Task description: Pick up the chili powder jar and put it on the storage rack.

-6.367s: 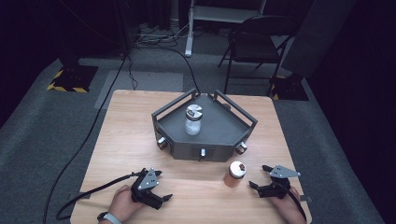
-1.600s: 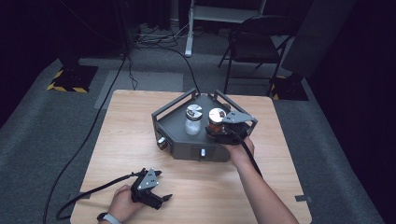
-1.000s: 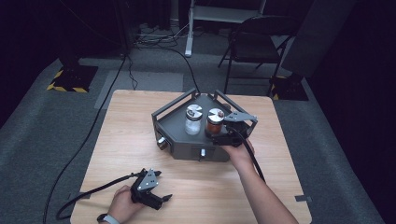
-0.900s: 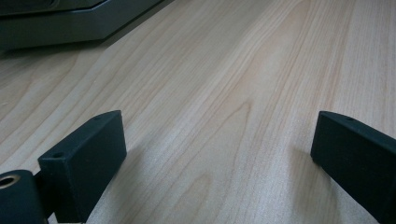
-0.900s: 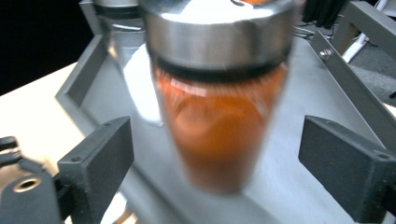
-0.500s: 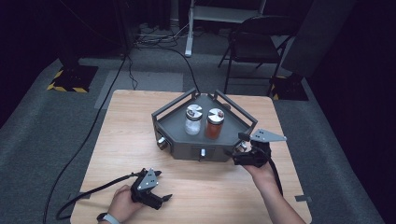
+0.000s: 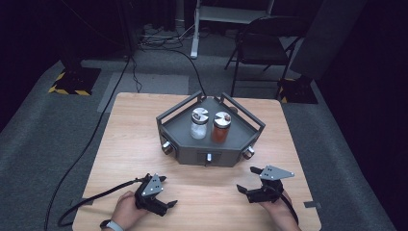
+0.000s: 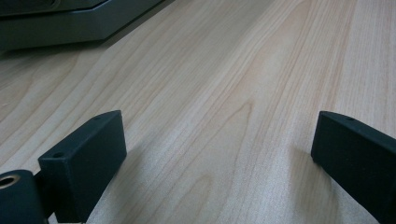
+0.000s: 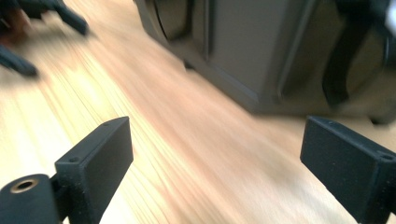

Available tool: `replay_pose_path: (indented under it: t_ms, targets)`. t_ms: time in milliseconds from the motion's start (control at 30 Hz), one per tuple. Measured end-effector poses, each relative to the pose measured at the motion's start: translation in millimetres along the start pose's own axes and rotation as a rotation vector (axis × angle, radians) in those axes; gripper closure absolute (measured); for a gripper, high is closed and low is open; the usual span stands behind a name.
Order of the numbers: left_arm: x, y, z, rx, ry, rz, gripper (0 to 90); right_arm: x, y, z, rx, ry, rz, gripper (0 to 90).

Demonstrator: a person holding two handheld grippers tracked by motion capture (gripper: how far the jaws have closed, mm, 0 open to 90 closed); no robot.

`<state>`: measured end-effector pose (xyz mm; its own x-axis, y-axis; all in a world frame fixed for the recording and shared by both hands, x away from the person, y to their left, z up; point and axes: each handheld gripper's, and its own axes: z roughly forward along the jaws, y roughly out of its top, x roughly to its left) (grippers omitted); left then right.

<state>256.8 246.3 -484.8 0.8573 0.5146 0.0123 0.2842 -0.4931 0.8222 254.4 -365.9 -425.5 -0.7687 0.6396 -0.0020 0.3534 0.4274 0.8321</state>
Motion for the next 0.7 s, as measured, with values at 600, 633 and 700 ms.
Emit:
replay_pose_path:
  t_ms: [600, 633, 700]
  targets:
    - [0.5, 0.0, -0.1, 0.001, -0.007, 0.006, 2.7, -0.4, -42.6, 31.8, 0.022, 0.006, -0.019, 6.0]
    - [0.5, -0.1, -0.2, 0.001, -0.007, 0.006, 2.7, -2.1, -47.2, 33.0, 0.001, 0.024, -0.033, 6.7]
    - [0.2, -0.3, -0.5, 0.000, -0.008, 0.007, 2.9, -3.3, -47.2, 33.2, 0.001, 0.032, -0.037, 6.8]
